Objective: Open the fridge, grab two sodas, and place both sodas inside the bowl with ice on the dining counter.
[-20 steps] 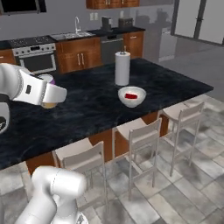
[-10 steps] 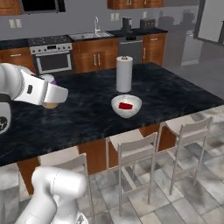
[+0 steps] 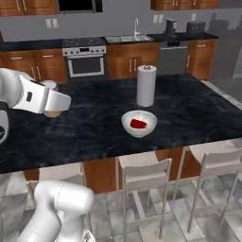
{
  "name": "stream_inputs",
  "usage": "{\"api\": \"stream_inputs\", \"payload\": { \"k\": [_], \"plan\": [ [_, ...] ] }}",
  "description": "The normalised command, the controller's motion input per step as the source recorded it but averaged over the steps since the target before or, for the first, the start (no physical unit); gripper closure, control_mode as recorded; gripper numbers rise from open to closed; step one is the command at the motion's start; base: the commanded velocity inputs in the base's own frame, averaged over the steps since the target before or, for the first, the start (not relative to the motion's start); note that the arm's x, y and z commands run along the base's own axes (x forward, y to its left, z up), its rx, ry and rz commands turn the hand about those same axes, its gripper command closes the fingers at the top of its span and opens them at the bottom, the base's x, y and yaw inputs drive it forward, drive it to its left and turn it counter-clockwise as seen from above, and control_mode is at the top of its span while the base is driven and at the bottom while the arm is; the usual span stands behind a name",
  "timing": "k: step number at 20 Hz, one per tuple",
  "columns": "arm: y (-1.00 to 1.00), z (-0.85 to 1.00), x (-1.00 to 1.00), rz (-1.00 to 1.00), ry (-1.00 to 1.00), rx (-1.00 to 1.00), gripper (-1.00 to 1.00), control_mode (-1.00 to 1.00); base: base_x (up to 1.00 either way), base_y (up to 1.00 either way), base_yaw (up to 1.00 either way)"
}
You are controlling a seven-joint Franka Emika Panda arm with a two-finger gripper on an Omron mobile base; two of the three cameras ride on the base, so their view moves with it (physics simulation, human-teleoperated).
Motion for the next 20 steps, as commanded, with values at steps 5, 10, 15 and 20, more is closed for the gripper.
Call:
{"api": "stream_inputs", "payload": {
  "k": [5, 10, 15, 20],
  "plan": [
    [0.0, 0.0, 0.0, 0.0, 0.0, 0.0, 1.0, 1.0, 0.0, -0.83, 0.3],
    [0.0, 0.0, 0.0, 0.0, 0.0, 0.0, 1.0, 1.0, 0.0, -0.7, 0.36],
    [0.0, 0.0, 0.0, 0.0, 0.0, 0.0, 1.0, 1.0, 0.06, -0.58, 0.41],
    [0.0, 0.0, 0.0, 0.0, 0.0, 0.0, 1.0, 1.0, 0.11, -0.59, 0.41]
  ]
}}
